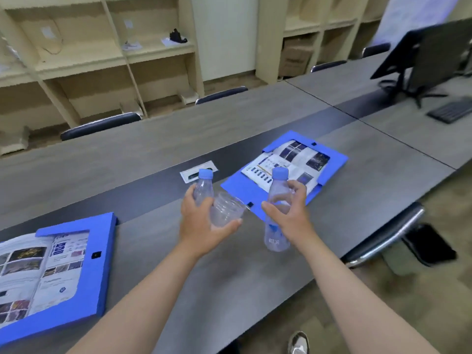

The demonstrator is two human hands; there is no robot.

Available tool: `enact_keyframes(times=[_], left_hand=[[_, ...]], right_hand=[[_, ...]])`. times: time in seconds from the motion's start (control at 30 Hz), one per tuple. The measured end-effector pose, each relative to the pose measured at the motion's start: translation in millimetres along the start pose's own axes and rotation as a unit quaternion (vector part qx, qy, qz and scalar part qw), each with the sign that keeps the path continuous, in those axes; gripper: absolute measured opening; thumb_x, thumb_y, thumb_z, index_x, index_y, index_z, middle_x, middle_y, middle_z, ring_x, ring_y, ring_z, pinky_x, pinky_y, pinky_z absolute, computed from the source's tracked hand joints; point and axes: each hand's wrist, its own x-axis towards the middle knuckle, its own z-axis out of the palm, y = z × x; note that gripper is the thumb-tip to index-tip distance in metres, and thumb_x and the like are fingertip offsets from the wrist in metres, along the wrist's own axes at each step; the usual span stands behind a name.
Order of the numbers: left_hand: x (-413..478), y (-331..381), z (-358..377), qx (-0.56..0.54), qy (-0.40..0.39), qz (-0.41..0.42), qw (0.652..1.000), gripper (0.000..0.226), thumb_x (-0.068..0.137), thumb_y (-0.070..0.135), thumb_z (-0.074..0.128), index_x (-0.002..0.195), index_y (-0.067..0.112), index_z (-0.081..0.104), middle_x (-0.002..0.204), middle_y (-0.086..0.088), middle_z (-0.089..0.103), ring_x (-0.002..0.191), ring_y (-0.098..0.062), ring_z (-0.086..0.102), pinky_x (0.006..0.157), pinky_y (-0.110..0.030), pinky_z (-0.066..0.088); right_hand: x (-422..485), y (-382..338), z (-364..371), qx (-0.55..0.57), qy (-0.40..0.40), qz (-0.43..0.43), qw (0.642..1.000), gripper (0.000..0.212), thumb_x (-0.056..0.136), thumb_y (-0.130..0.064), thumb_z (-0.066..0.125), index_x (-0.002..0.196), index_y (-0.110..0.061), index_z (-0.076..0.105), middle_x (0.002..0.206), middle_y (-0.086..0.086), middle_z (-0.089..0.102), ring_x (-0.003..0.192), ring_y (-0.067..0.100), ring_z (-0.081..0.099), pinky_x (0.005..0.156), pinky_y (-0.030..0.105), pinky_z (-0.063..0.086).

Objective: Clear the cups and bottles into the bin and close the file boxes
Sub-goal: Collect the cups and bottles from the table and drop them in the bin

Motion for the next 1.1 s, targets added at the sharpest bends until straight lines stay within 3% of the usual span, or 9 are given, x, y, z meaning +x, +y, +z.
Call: enact_keyframes(times=[0.07, 0.17, 0.27, 0.33, 0.47, 0.7, 0.83, 0.97, 1.1], left_hand=[[-1.3, 25.5, 26.3, -0.02, -0.039, 0.028, 0.999, 0.082, 0.052, 0.077, 0.068, 0.115, 0.024, 0.066, 0.16, -0.004, 0.018, 0.149, -0.024, 0.023, 0.115, -0.039, 0.033], [-8.1, 66.3, 65.2, -0.053, -0.076, 0.07, 0.993, 0.075, 0.052, 0.076, 0.07, 0.106, 0.024, 0.068, 0.158, -0.002, 0.022, 0.148, -0.019, 0.024, 0.112, -0.039, 0.037], [-22.9, 119.3, 109.3, -0.056, -0.136, 0.096, 0.985, 0.07, 0.051, 0.078, 0.066, 0.095, 0.024, 0.065, 0.156, 0.001, 0.019, 0.145, -0.013, 0.022, 0.106, -0.033, 0.035], [-31.2, 152.8, 141.0, -0.066, -0.166, 0.116, 0.977, 0.069, 0.052, 0.08, 0.065, 0.092, 0.023, 0.061, 0.156, -0.001, 0.018, 0.146, -0.018, 0.021, 0.106, -0.033, 0.035], [-58.6, 234.4, 224.7, -0.089, -0.225, 0.181, 0.953, 0.079, 0.054, 0.079, 0.065, 0.113, 0.026, 0.063, 0.157, -0.002, 0.018, 0.146, -0.017, 0.02, 0.109, -0.029, 0.027], [-91.2, 338.1, 338.4, -0.091, -0.273, 0.234, 0.929, 0.075, 0.057, 0.073, 0.071, 0.105, 0.016, 0.068, 0.149, -0.003, 0.03, 0.139, -0.023, 0.033, 0.106, -0.027, 0.03], [-94.3, 375.0, 381.6, -0.095, -0.283, 0.251, 0.921, 0.076, 0.058, 0.076, 0.069, 0.106, 0.017, 0.069, 0.14, 0.012, 0.025, 0.128, -0.001, 0.025, 0.103, -0.02, 0.024], [-83.1, 391.8, 426.3, -0.084, -0.299, 0.23, 0.922, 0.073, 0.059, 0.079, 0.066, 0.102, 0.02, 0.068, 0.152, 0.001, 0.027, 0.138, -0.018, 0.029, 0.103, -0.026, 0.029], [-57.2, 400.7, 485.7, -0.091, -0.307, 0.223, 0.921, 0.067, 0.062, 0.079, 0.068, 0.101, 0.025, 0.065, 0.151, 0.0, 0.029, 0.138, -0.021, 0.033, 0.106, -0.034, 0.039]], right_hand=[[-24.0, 11.1, -39.4, -0.005, 0.07, 0.005, 0.998, 0.058, 0.076, -0.043, 0.079, 0.105, -0.061, 0.032, 0.094, -0.015, 0.065, 0.088, 0.003, 0.069, 0.09, 0.042, 0.053], [-59.1, 18.7, -93.8, -0.006, 0.142, 0.009, 0.99, 0.054, 0.086, -0.027, 0.074, 0.112, -0.048, 0.032, 0.097, -0.008, 0.061, 0.084, -0.006, 0.063, 0.093, 0.035, 0.047], [-95.9, 26.6, -155.0, 0.004, 0.208, 0.034, 0.977, 0.053, 0.077, -0.032, 0.067, 0.117, -0.039, 0.033, 0.101, -0.004, 0.061, 0.095, 0.005, 0.062, 0.094, 0.035, 0.047], [-116.5, 33.5, -194.0, 0.01, 0.244, 0.035, 0.969, 0.05, 0.075, -0.029, 0.065, 0.114, -0.037, 0.035, 0.101, -0.001, 0.061, 0.089, 0.001, 0.062, 0.087, 0.03, 0.048], [-164.7, 61.8, -289.6, -0.008, 0.324, 0.043, 0.945, 0.05, 0.088, -0.019, 0.071, 0.111, -0.043, 0.035, 0.099, 0.004, 0.062, 0.081, -0.004, 0.065, 0.078, 0.018, 0.048], [-214.8, 100.0, -425.7, -0.001, 0.42, 0.087, 0.903, 0.052, 0.09, -0.024, 0.073, 0.117, -0.051, 0.037, 0.106, -0.003, 0.067, 0.091, -0.001, 0.067, 0.081, 0.022, 0.048], [-217.8, 119.7, -480.8, -0.006, 0.459, 0.107, 0.882, 0.054, 0.088, -0.025, 0.074, 0.125, -0.041, 0.038, 0.104, -0.006, 0.068, 0.089, -0.004, 0.065, 0.086, 0.028, 0.047], [-201.8, 141.5, -517.7, -0.012, 0.468, 0.128, 0.874, 0.055, 0.087, -0.025, 0.075, 0.113, -0.054, 0.037, 0.102, -0.005, 0.068, 0.087, -0.003, 0.065, 0.087, 0.03, 0.049], [-167.5, 169.4, -555.1, -0.018, 0.465, 0.155, 0.872, 0.055, 0.087, -0.023, 0.075, 0.11, -0.054, 0.036, 0.102, -0.003, 0.068, 0.084, -0.004, 0.066, 0.084, 0.029, 0.048]])
